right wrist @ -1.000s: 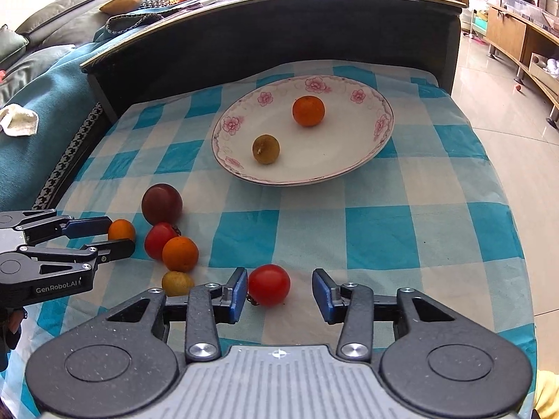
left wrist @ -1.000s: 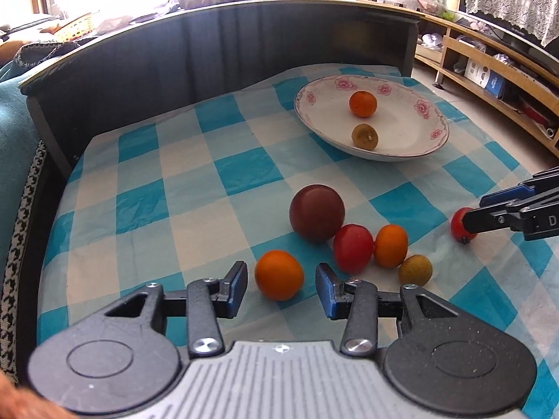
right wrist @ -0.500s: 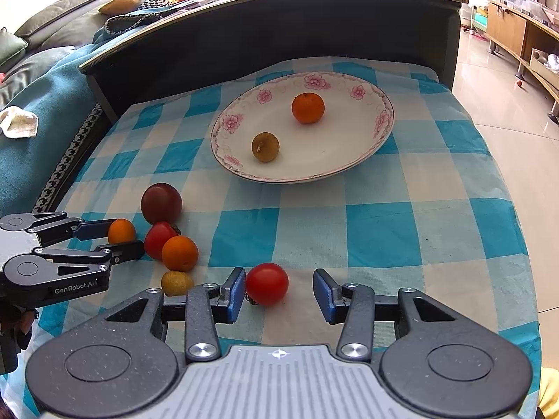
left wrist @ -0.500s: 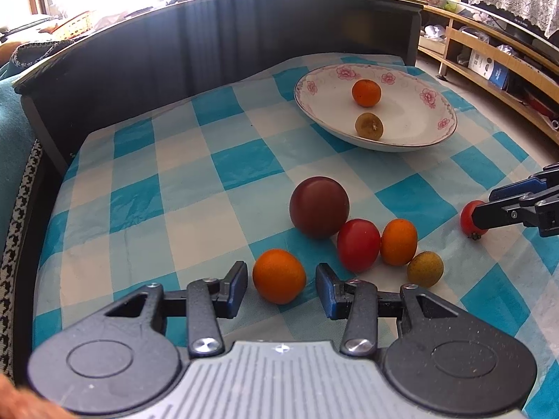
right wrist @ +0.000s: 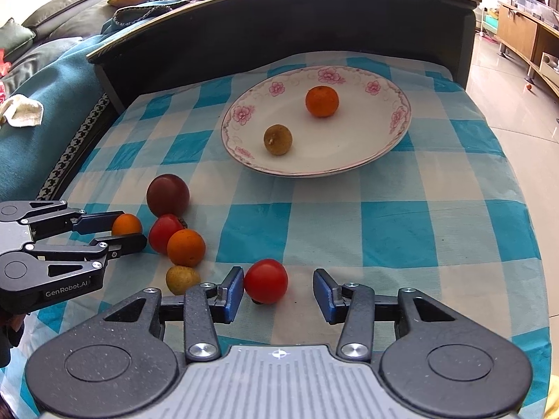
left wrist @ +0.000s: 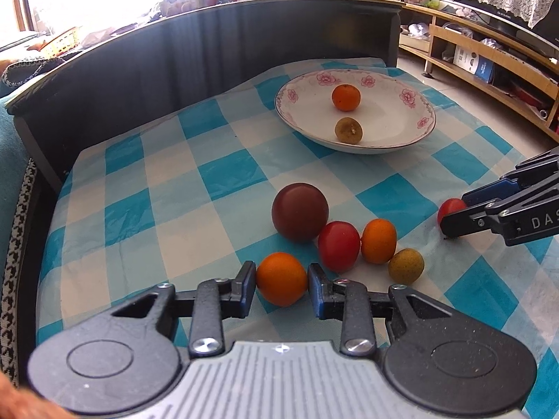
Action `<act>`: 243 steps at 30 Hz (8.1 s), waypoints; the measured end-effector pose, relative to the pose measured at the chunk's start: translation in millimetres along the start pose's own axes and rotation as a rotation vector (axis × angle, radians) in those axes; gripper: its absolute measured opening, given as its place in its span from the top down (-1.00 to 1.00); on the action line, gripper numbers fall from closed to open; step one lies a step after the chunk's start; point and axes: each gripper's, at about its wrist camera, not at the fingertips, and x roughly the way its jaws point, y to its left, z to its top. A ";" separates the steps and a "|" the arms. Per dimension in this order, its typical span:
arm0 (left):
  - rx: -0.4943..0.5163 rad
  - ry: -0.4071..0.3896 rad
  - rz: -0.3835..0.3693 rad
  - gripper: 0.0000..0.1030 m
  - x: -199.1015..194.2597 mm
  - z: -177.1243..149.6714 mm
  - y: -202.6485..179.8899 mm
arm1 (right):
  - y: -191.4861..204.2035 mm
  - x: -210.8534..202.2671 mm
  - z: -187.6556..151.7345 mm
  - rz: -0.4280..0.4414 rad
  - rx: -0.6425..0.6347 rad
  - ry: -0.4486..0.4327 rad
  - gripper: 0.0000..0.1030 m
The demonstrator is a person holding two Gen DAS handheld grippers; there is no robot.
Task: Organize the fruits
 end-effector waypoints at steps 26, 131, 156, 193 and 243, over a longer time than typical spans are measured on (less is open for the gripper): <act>0.026 0.009 -0.002 0.17 3.2 -4.2 -6.3 | 7.8 1.8 1.1 -0.054 -0.069 -0.009 0.33; -0.033 -0.120 -0.071 0.22 38.0 97.5 -38.8 | -24.3 15.4 71.7 -0.048 0.023 -0.123 0.54; -0.056 -0.113 -0.058 0.19 56.1 102.2 -34.4 | -33.5 26.5 75.9 -0.050 0.029 -0.131 0.45; -0.067 -0.099 -0.062 0.13 -57.0 33.4 -12.9 | 26.8 -38.7 17.7 0.003 0.021 -0.107 0.35; -0.003 0.024 -0.115 0.10 3.2 8.4 -17.6 | 38.1 -1.1 3.3 0.087 -0.026 0.024 0.60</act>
